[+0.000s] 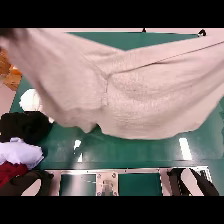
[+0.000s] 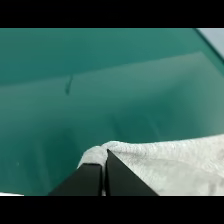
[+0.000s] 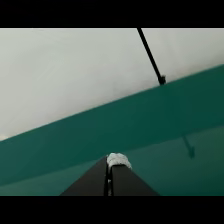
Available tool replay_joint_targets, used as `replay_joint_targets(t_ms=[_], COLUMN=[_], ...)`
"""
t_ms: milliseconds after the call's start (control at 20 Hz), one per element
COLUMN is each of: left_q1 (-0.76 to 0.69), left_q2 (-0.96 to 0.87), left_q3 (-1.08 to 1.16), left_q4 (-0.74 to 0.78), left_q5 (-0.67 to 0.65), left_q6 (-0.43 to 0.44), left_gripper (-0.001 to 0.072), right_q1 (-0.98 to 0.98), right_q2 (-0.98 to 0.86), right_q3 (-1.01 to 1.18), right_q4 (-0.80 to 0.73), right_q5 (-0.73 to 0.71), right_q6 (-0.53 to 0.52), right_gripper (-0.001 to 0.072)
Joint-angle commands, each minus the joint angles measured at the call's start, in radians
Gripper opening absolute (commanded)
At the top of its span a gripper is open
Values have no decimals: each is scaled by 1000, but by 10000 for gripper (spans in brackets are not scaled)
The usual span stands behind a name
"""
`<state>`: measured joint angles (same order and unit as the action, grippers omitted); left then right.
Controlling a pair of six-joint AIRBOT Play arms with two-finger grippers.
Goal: Fold the shirts.
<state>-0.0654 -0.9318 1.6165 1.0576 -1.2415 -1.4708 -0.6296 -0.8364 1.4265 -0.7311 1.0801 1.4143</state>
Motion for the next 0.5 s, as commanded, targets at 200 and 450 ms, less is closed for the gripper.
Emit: replay_joint_targets(t_ms=[200,450], left_q1=[1,1], left_q2=[-440,-790], left_q3=[-254,-25], left_q4=[-217,-272], left_q5=[422,499], left_q6=[214,257], left_gripper=[20,20], right_q1=[209,218], right_q2=[-452,-799], right_q3=[-307,-77], right_q4=[-2,17], right_q5=[-362,-388], right_q6=[-72,-72], right_gripper=[13,12])
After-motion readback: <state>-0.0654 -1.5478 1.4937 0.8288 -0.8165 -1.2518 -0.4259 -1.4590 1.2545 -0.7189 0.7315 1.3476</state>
